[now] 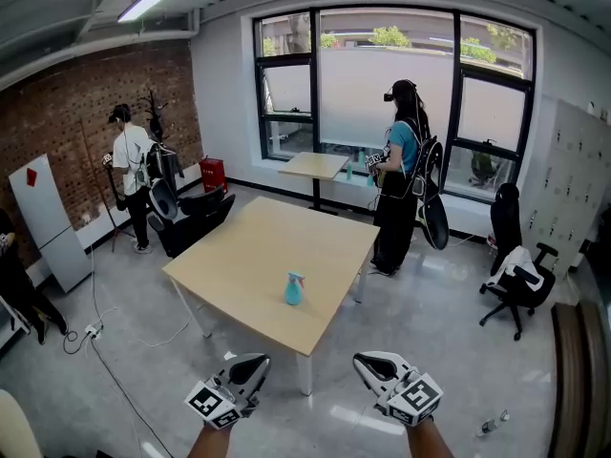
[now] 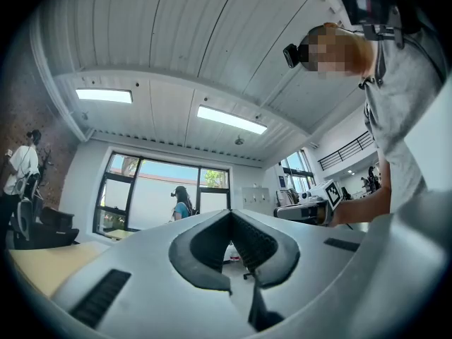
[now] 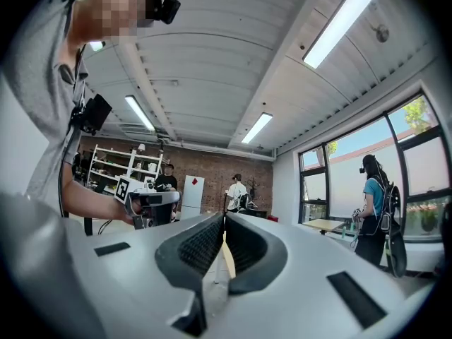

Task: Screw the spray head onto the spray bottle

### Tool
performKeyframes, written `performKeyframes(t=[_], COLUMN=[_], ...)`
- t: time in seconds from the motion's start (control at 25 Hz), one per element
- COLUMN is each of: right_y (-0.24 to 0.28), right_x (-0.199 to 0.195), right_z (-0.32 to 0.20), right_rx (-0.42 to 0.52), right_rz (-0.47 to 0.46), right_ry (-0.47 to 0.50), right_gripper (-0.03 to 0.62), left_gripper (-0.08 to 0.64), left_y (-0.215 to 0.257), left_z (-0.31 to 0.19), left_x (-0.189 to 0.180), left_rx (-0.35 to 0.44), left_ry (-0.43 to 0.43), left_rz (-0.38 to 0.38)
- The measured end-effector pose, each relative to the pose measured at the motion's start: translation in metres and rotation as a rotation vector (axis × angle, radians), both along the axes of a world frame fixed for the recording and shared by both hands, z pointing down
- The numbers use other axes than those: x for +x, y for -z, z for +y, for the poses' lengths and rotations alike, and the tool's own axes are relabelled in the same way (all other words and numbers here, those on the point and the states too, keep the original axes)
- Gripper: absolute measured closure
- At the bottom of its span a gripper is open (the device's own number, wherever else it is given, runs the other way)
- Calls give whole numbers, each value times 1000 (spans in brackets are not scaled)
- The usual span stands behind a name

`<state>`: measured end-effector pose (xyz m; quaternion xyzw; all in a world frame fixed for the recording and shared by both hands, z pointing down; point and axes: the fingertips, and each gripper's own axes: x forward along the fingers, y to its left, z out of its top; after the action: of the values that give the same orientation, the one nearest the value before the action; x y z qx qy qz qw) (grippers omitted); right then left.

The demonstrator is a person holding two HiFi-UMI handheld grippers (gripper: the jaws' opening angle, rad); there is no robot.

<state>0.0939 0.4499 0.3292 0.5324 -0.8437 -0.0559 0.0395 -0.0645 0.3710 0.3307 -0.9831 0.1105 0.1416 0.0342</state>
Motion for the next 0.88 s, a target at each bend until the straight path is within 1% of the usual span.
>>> performKeyframes(t=[0.36,0.52,0.72,0.88], right_y=[-8,-14,-23,-39], right_x=[-32,-40,-24,-1], right_z=[-53,-77,-121,-169], right_rx=[-10,-34,-65,-81], right_rz=[-6,-12,-14,-24], right_ry=[-55,-58,-55,-11], right_gripper=[586,586,586,586], left_gripper=[555,555,555,555], left_y=[-16,-23,-37,-53], left_z=[-54,-80,-121,-165], left_x=[-21,-21,-6,18], left_rx=[-32,-57,-91,-118], left_ry=[-72,-84,-77,-37], left_rz=[-2,7,6,-11])
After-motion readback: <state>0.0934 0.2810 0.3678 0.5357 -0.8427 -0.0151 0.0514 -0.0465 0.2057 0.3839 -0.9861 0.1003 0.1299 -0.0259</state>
